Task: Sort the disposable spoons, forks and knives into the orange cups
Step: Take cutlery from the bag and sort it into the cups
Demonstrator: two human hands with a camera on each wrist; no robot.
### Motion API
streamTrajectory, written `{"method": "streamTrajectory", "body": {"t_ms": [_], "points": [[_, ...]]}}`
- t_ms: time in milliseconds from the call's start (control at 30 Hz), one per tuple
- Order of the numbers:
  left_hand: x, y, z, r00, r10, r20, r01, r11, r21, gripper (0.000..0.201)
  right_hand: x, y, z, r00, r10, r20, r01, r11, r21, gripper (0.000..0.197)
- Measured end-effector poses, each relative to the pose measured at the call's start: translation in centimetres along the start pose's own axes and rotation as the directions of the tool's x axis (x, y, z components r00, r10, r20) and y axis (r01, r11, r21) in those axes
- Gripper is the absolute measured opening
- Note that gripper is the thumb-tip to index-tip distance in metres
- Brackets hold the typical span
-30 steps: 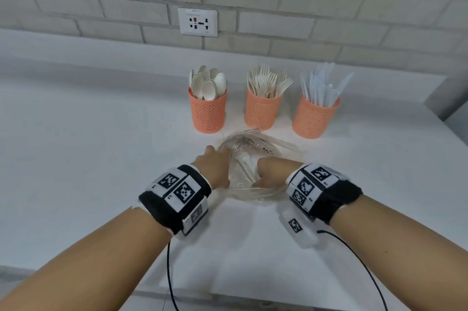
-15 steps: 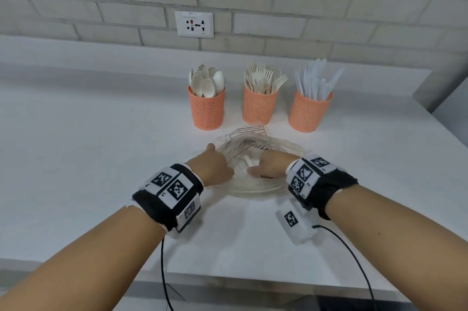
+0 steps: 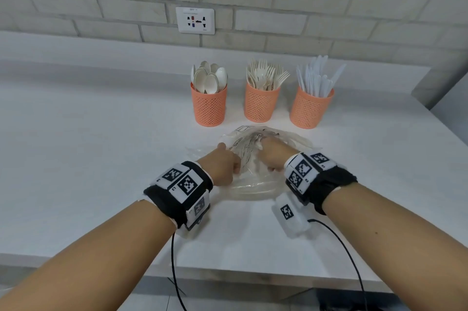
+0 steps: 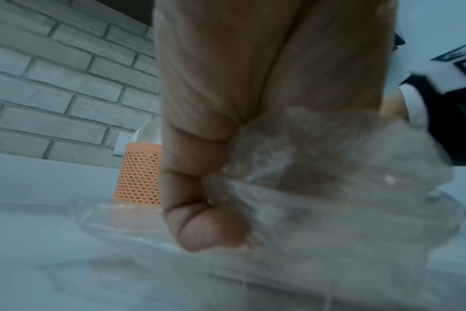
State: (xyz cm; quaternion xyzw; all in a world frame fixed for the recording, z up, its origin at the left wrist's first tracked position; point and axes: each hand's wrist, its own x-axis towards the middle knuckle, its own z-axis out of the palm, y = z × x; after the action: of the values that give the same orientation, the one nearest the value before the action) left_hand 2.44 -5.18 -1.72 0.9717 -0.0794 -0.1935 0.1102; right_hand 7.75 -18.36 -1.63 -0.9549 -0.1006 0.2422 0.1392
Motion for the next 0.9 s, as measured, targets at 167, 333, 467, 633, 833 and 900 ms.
{"method": "streamTrajectory", "body": {"t_ms": [167, 333, 467, 633, 833, 900], "points": [[0.0, 0.4, 0.1, 0.997, -0.004, -0.079, 0.001, 0.999, -0.047, 0.025, -0.4, -0.4, -0.5, 0.993, 0.03, 0.114, -0.054, 0.977, 0.208, 0.022], [0.2, 0.9, 0.3, 0.995, 0.024, -0.096, -0.033, 0.994, -0.1, 0.07, -1.6, -0.9, 2.1, 0.997, -0.026, 0.077, 0.027, 1.0, -0.003, 0.027], [0.2, 0.7, 0.1, 0.988, 0.053, -0.144, -0.076, 0.984, -0.163, 0.069, -1.6, -0.9, 2.9, 0.996, -0.027, 0.083, 0.026, 1.0, 0.013, 0.011], [-0.2, 0.7, 0.1, 0.966, 0.084, -0.246, -0.144, 0.961, -0.237, 0.062, -1.9, -0.8, 3.0, 0.996, -0.012, 0.092, 0.007, 0.999, 0.054, 0.018], [-0.3, 0.8, -0.8, 0.959, 0.076, -0.273, -0.143, 0.961, -0.238, 0.063, -1.7, -0.8, 2.0, 0.991, -0.014, 0.13, 0.003, 0.996, 0.085, 0.021], [-0.5, 0.7, -0.7, 0.97, 0.074, -0.23, -0.122, 0.971, -0.206, 0.067, -1.6, -0.3, 1.2, 0.986, -0.045, 0.16, 0.013, 0.98, 0.199, 0.022]]}}
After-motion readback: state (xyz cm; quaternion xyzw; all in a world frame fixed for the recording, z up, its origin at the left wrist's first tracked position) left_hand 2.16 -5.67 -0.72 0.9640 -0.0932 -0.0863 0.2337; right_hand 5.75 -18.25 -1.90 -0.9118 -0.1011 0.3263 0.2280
